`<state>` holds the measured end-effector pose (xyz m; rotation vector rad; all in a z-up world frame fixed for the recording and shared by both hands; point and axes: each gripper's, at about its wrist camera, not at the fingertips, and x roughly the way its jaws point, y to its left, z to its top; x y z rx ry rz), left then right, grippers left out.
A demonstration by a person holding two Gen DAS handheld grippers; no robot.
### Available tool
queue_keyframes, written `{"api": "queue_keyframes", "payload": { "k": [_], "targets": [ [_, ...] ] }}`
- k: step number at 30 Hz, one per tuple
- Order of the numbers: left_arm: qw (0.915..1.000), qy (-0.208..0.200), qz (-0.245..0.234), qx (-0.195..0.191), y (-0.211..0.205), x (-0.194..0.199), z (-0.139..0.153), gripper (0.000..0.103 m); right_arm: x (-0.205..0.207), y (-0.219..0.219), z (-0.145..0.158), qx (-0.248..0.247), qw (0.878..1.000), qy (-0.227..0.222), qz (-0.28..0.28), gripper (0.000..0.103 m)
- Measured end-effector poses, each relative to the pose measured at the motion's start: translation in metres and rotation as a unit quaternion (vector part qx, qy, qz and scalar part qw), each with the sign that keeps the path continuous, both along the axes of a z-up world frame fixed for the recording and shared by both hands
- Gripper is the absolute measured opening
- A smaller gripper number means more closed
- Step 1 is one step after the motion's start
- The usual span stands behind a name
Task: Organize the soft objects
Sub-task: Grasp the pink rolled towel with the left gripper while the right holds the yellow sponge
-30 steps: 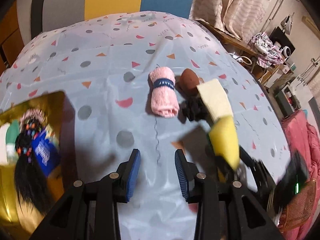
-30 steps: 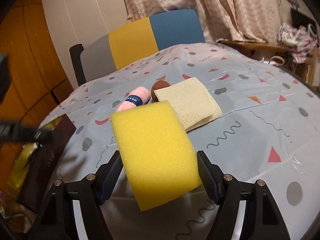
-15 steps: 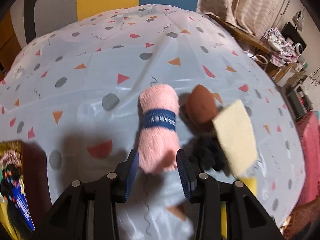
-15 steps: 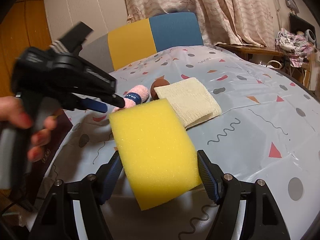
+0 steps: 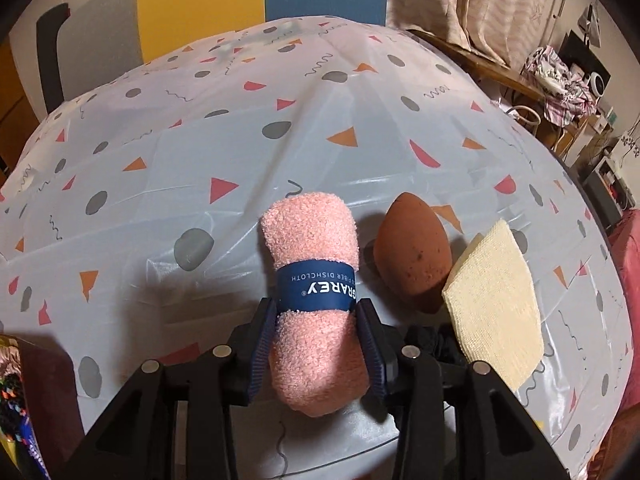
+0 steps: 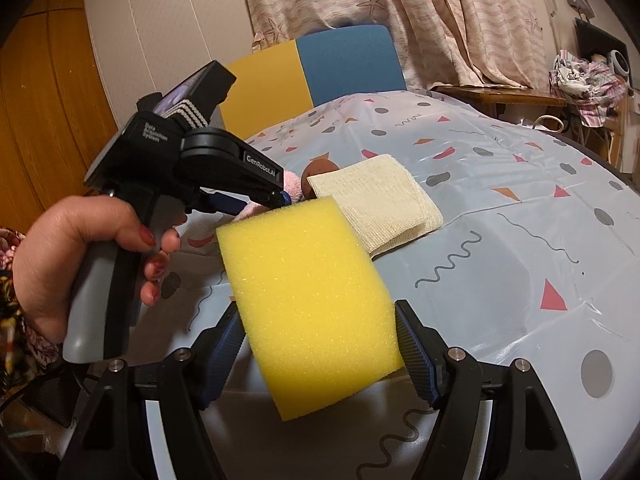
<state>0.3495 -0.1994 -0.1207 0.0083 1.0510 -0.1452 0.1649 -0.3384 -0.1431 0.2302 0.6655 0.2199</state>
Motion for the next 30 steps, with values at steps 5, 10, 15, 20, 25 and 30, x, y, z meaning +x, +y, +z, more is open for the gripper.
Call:
{"api": "queue_keyframes", "payload": {
  "k": [5,10,15,20,25,30],
  "targets": [
    [0.9999,-0.007,-0.01,-0.008,0.005,-0.005,0.003,0.034,0.0,0.0,0.0,-0.001,1.0,0.0,0.0,0.074],
    [0.9997,-0.002,0.002,-0.025,0.017,-0.021,0.006,0.031,-0.001,0.001,0.0,-0.005,1.0,0.0,0.0,0.074],
    [0.9991,0.007,0.013,-0.04,0.028,-0.048,0.006,0.032,-0.001,0.001,0.0,-0.004,1.0,0.0,-0.001,0.074],
    [0.9996,0.001,0.003,-0.026,0.021,-0.048,0.004,0.043,-0.001,0.002,0.0,-0.005,1.0,0.0,-0.001,0.074],
    [0.9998,0.002,0.007,-0.02,0.02,-0.032,-0.001,0.043,-0.001,0.001,0.0,-0.004,1.0,0.0,-0.001,0.074],
    [0.9994,-0.001,0.009,-0.033,0.029,-0.04,0.002,0.036,-0.002,0.001,0.0,-0.003,1.0,0.0,0.0,0.074]
  ]
}}
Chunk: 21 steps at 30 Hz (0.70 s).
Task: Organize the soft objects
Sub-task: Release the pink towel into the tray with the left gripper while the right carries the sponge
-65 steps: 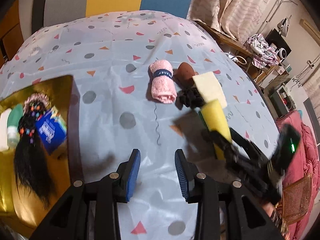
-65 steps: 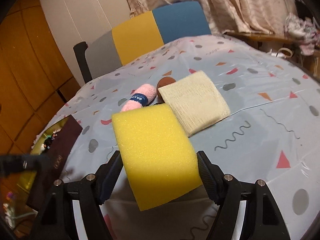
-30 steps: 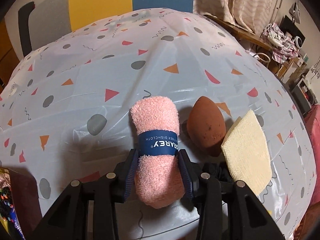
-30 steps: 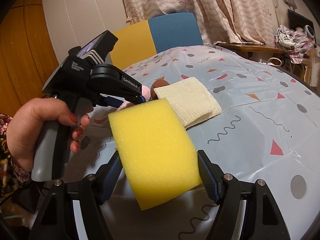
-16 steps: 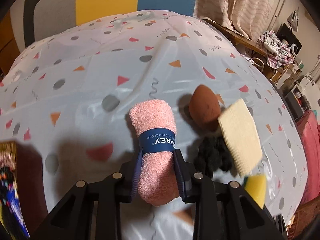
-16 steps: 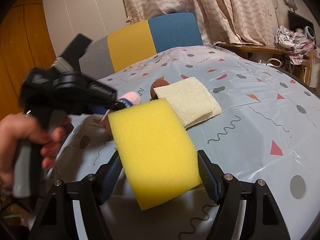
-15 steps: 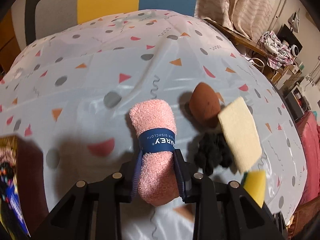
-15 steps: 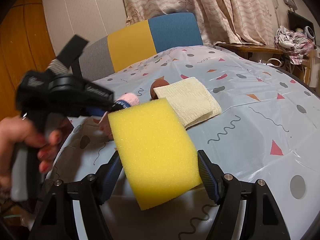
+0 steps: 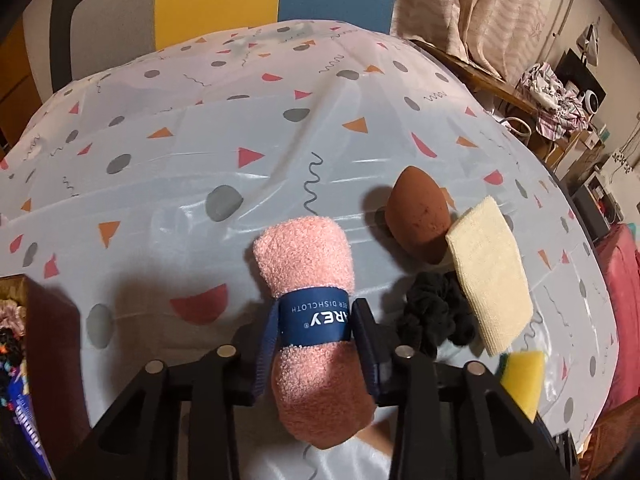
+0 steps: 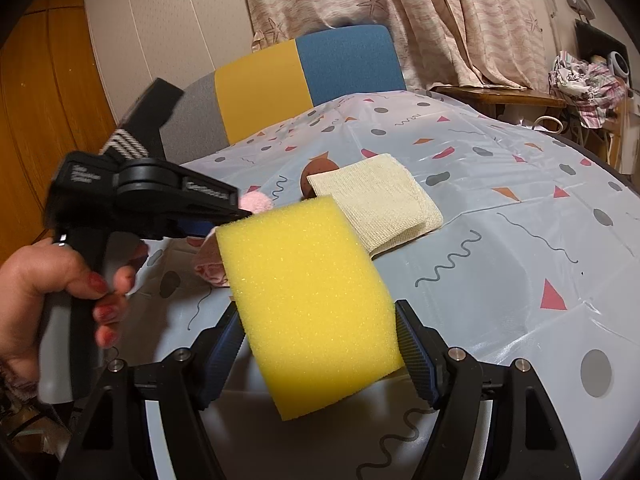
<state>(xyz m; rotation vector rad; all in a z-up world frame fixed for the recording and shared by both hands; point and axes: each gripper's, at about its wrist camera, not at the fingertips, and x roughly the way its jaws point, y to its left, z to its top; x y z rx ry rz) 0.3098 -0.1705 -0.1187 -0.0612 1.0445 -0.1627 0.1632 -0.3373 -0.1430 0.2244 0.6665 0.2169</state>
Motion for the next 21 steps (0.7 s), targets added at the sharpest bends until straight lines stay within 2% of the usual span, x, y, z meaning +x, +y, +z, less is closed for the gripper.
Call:
{"api": "queue_keyframes", "payload": {
  "k": [7,12,21],
  "targets": [
    [0.9993,-0.011,0.001,-0.037,0.026,-0.05,0.02,0.036,0.0,0.001,0.0,-0.003,1.0,0.001,0.001,0.074],
    [0.9986,-0.032,0.001,-0.043,0.048,-0.089,0.032,0.036,0.0,0.002,0.0,-0.01,1.0,0.002,0.0,0.074],
    [0.9937,-0.065,0.047,-0.079,0.121,-0.153,0.06,0.036,0.0,0.006,-0.001,-0.025,1.0,0.007,0.002,0.074]
  ]
}}
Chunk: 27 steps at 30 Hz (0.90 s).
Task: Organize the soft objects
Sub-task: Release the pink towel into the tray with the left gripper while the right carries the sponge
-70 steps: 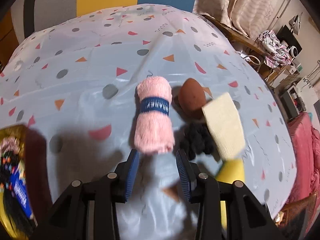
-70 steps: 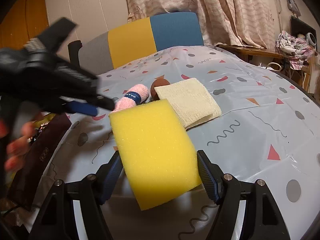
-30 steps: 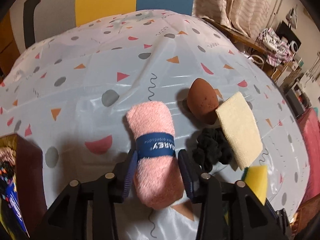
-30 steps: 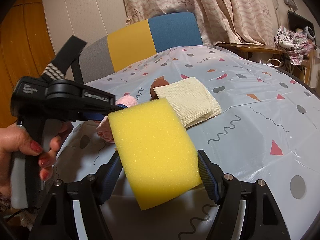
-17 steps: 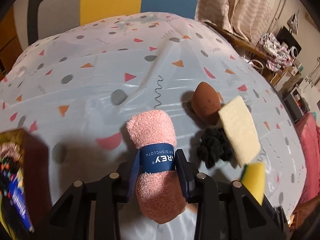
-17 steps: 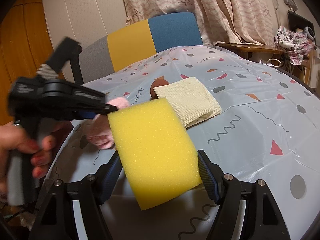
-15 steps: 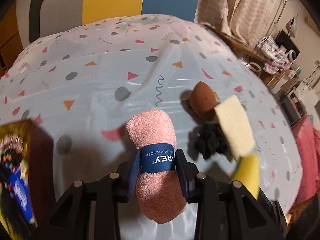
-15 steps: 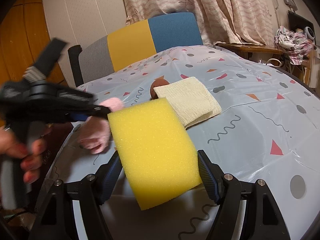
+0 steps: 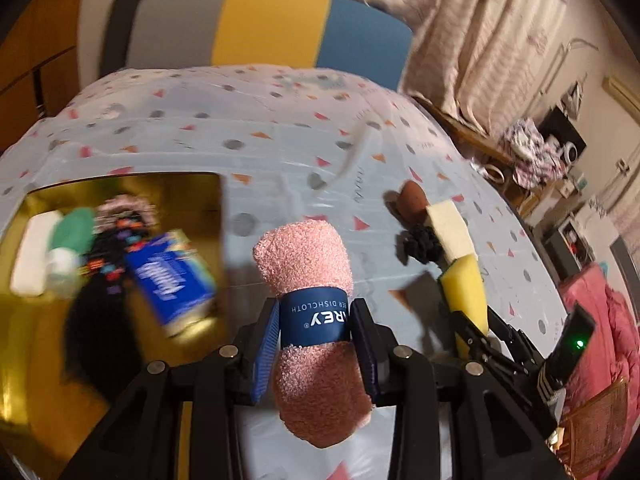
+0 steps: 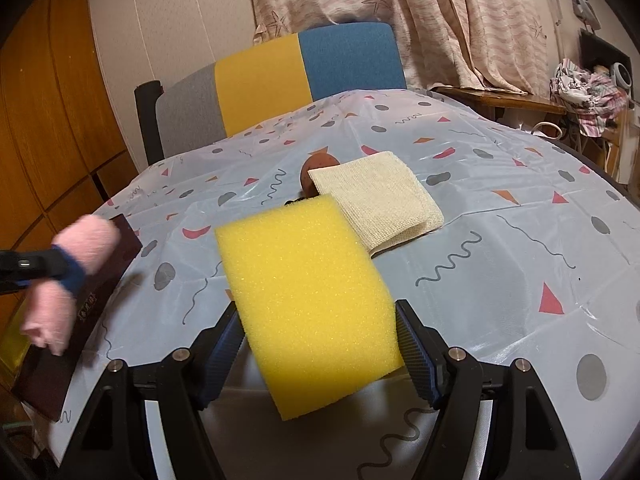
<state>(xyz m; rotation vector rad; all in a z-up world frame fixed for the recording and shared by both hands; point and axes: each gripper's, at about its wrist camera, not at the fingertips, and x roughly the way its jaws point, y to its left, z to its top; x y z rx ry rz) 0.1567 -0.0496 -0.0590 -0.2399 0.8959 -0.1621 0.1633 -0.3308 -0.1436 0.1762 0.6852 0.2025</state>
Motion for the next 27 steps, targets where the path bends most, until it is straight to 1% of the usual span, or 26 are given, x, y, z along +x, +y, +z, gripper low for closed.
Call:
{"api": "queue_keyframes", "payload": {
  "k": [6,10,15,20,24,27],
  "targets": [
    [0.999,-0.014,0.04,-0.014,0.055,-0.025,0.015,0.036,0.001,0.005,0.001,-0.019,1.0,0.006,0.002,0.074],
    [0.9979,-0.018,0.062,0.001,0.09,-0.037,0.019,0.036,0.003,0.009,0.001,-0.032,0.999,0.01,0.002,0.074],
    [0.997,0.005,0.077,0.005,0.124,-0.04,0.008,0.036,0.005,0.013,0.001,-0.048,0.999,0.016,0.003,0.074],
    [0.9959,0.024,0.086,0.019,0.152,-0.043,-0.004,0.036,0.007,0.017,0.001,-0.063,0.998,0.02,0.003,0.074],
    [0.9939,0.036,0.102,0.026,0.173,-0.045,-0.013,0.036,0.008,0.02,0.002,-0.074,0.997,0.024,0.005,0.074],
    [0.9914,0.056,0.114,0.031,0.192,-0.042,-0.024,0.036,0.009,0.019,0.005,-0.077,0.997,0.026,0.004,0.073]
  ]
}}
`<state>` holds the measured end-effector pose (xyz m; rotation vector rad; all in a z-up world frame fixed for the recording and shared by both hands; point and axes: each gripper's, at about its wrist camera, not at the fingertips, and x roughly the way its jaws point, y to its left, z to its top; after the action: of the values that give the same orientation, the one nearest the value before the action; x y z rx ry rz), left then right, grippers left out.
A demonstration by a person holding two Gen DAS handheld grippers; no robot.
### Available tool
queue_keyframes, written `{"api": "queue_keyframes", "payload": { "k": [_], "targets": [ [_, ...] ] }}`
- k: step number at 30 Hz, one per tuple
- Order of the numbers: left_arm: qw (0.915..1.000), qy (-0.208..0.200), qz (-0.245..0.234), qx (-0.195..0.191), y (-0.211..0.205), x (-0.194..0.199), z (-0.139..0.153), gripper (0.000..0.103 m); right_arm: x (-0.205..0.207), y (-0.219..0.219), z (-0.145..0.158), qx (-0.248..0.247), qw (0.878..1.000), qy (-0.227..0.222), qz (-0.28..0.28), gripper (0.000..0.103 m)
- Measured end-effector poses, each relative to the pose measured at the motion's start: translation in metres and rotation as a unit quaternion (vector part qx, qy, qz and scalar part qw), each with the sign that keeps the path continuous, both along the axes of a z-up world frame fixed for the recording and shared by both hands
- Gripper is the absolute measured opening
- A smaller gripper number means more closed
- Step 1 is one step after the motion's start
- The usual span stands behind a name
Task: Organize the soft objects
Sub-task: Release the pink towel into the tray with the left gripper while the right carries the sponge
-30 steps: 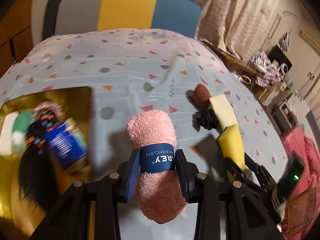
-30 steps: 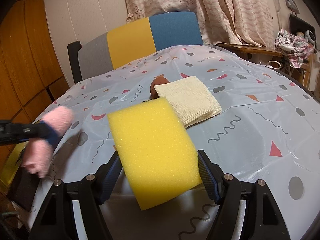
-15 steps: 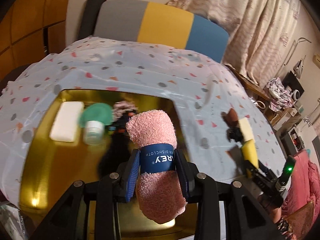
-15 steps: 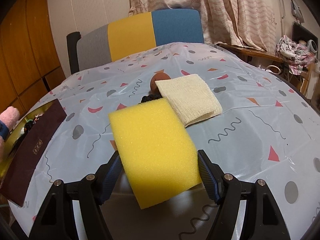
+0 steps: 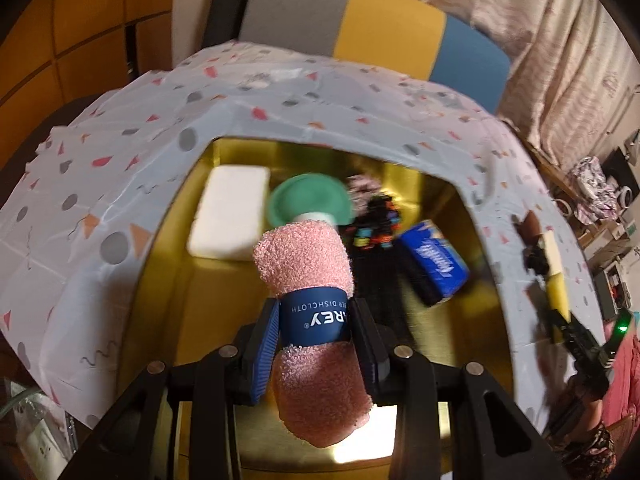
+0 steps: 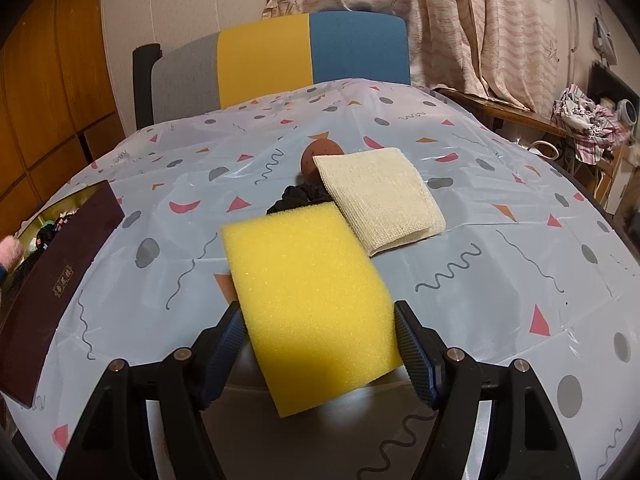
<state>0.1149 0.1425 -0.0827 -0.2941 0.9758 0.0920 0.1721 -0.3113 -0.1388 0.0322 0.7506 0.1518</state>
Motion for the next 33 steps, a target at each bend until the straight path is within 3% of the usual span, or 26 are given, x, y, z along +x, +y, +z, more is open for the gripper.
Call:
{"api": "queue_keyframes", "payload": {
  "k": [8,11,16,21,23,29,33],
  "targets": [
    [0.9983,0.054,0.012,0.019,0.023,0.005,-0.03,0.037,-0.007,-0.012,0.022,0.055,0.998,-0.014,-0.04,0.072],
    [0.9981,0.053,0.011,0.03,0.026,0.006,-0.032,0.04,-0.01,-0.01,0.034,0.08,0.996,-0.02,-0.044,0.072],
    [0.9946,0.047,0.04,0.084,0.028,0.005,-0.022,0.041,-0.018,0.01,0.06,0.115,0.992,-0.04,-0.022,0.072],
    [0.9936,0.03,0.056,0.094,0.032,-0.002,-0.013,0.042,-0.025,0.046,0.076,0.137,0.99,-0.042,0.02,0.072],
    [0.9938,0.014,0.069,0.086,0.035,-0.009,-0.008,0.042,-0.028,0.064,0.083,0.146,0.988,-0.04,0.038,0.072],
    [0.9947,-0.035,0.095,0.015,0.041,-0.03,0.004,0.042,-0.034,0.12,0.099,0.156,0.982,-0.019,0.102,0.072],
    [0.9937,-0.05,0.1,0.001,0.037,-0.037,0.01,0.042,-0.035,0.16,0.103,0.176,0.974,0.018,0.143,0.072]
  ]
}}
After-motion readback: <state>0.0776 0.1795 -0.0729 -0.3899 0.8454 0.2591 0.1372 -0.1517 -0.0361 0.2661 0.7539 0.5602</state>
